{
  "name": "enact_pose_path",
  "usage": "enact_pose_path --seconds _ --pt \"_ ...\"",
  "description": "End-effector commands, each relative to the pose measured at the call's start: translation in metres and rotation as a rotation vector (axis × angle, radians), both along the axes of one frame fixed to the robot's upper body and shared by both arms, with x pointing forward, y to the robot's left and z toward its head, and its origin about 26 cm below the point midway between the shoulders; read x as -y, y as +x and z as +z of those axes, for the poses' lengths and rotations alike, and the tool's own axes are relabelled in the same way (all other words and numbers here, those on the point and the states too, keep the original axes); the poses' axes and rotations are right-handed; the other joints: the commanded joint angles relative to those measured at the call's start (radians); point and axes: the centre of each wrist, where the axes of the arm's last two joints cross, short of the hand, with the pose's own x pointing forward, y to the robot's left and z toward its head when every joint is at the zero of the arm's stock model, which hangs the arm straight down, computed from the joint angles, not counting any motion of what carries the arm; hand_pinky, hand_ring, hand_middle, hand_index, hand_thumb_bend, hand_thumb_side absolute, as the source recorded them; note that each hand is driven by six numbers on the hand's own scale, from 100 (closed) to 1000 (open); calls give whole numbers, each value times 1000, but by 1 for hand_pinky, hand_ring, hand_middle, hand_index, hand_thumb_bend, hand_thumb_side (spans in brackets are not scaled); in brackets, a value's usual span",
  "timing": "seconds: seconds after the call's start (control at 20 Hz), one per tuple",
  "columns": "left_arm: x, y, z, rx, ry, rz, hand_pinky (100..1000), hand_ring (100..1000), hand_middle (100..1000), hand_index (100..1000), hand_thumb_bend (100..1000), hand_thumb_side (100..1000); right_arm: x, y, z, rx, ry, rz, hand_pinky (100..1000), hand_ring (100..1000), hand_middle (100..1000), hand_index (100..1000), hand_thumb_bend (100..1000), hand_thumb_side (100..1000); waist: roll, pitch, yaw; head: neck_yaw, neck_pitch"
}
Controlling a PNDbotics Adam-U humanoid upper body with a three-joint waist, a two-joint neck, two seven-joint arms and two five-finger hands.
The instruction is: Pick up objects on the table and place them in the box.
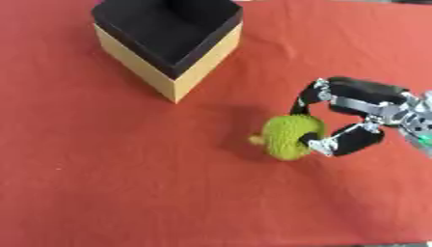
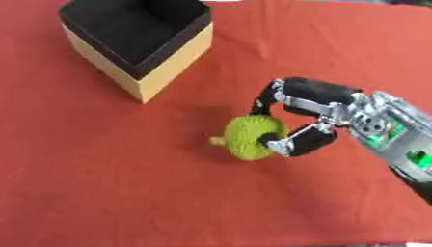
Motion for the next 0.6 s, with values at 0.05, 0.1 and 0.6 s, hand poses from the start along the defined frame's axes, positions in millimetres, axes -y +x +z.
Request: enact_pose_path --seconds 0.05,0.1,0.6 --pt "-2 -3 8 23 21 9 759 656 642 754 230 554 3 -4 24 94 42 11 751 601 325 518 100 100 1 -19 -2 2 2" --pt "-2 -3 8 23 22 9 759 656 642 754 230 554 2 -3 28 118 57 12 751 599 325 518 100 100 1 -20 -2 2 1" --pt "0 -2 9 21 27 -7 759 656 643 754 230 553 -24 3 80 455 100 25 767 581 335 529 100 100 -2 -26 21 -21 0"
